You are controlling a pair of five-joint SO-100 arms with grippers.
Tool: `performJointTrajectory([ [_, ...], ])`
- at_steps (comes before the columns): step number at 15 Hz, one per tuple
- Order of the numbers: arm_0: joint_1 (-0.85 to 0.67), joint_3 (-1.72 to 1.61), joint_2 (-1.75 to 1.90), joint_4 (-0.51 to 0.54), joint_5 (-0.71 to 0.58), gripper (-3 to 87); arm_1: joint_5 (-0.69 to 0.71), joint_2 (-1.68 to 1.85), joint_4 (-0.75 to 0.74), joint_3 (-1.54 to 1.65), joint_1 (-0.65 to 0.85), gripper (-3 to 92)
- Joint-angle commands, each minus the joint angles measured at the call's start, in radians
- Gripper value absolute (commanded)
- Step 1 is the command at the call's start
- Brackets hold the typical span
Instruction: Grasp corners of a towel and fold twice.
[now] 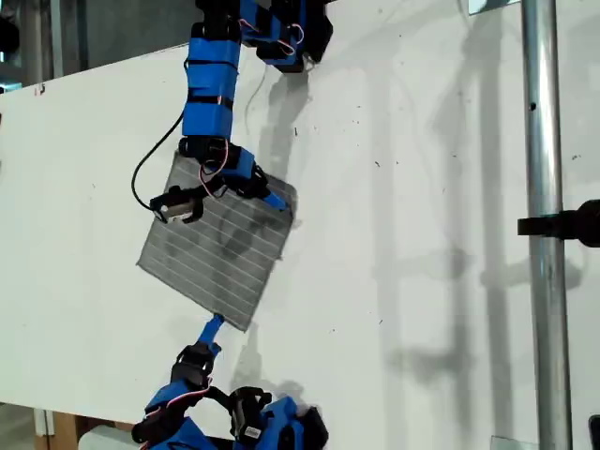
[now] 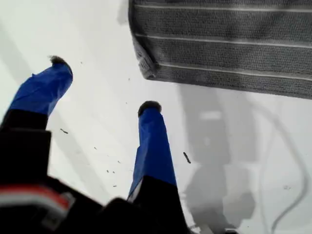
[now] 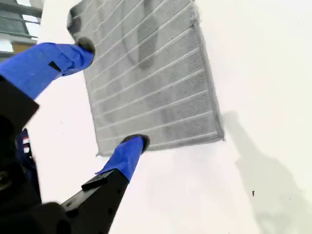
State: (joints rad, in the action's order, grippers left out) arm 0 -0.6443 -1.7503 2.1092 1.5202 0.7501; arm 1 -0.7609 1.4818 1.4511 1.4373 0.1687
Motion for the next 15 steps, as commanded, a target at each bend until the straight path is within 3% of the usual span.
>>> performJointTrajectory([
  [1, -0.034, -0.028, 0.003, -0.038, -0.006, 30.5, 0.009, -0.052, -0.057, -0.003, 0.028, 31.3],
  [7, -0.066, -0.077, 0.003, -0.077, -0.009, 30.0, -0.003, -0.405, -0.144, -0.069, 0.051, 28.5],
  [11, -0.080, -0.118, -0.008, -0.127, -0.003, 29.3, -0.048, -0.472, -0.129, -0.115, 0.046, -0.2],
  [15, -0.074, -0.126, -0.040, -0.164, -0.006, 28.6, -0.040, -0.465, -0.147, -0.118, 0.026, -0.2],
])
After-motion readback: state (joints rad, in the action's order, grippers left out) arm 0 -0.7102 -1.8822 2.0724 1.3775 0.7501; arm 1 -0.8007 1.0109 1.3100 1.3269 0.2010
